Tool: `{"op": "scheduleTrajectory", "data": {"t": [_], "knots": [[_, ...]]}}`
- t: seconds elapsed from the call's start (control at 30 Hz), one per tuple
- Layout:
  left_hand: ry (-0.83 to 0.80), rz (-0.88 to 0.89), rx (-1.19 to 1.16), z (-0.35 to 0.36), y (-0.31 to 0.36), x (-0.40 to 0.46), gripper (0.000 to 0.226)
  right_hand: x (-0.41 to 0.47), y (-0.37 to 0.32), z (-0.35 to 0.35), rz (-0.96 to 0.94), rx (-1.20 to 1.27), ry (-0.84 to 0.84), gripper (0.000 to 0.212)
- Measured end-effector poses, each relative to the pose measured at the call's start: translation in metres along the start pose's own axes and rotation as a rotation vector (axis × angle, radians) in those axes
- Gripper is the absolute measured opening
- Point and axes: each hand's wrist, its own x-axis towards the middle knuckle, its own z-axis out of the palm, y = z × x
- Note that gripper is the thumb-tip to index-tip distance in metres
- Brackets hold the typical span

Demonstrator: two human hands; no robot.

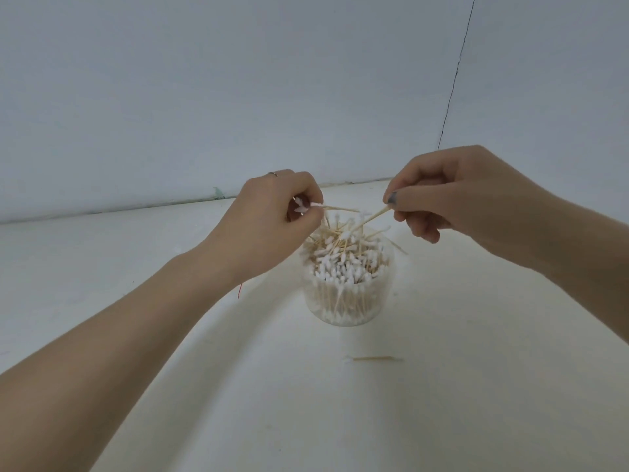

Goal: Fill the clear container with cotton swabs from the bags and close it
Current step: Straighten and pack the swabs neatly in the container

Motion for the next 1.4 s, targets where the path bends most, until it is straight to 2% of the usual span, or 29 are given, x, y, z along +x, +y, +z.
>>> {"op": "scheduleTrajectory", "data": {"t": [0.07,0.33,0.57,0.73,1.0,1.2,1.4], "knots": [[-0.030,-0.033,-0.025,0.000,0.000,-0.001,0.005,0.000,0.002,0.001,0.028,0.003,-0.007,0.010],[-0.108,-0.061,-0.097,0.006,-0.002,-0.009,0.012,-0.003,0.004,0.000,0.025,-0.281,-0.088,0.012],[-0.057,-0.030,-0.194,0.000,0.001,-0.012,0.016,0.000,0.004,0.002,0.054,-0.283,-0.180,0.011],[-0.196,-0.044,-0.129,0.007,-0.004,-0.016,0.012,0.001,0.016,0.011,0.110,-0.222,-0.233,0.010],[-0.242,-0.023,0.028,0.017,-0.007,-0.010,0.012,0.002,0.031,0.022,0.116,-0.300,-0.203,0.011],[-0.236,-0.021,0.024,0.015,-0.006,-0.007,0.003,0.003,0.030,0.015,0.079,-0.281,-0.126,0.007],[-0.210,-0.064,0.018,0.011,-0.011,-0.009,0.004,0.006,0.023,0.009,0.035,-0.335,-0.083,0.008]]}}
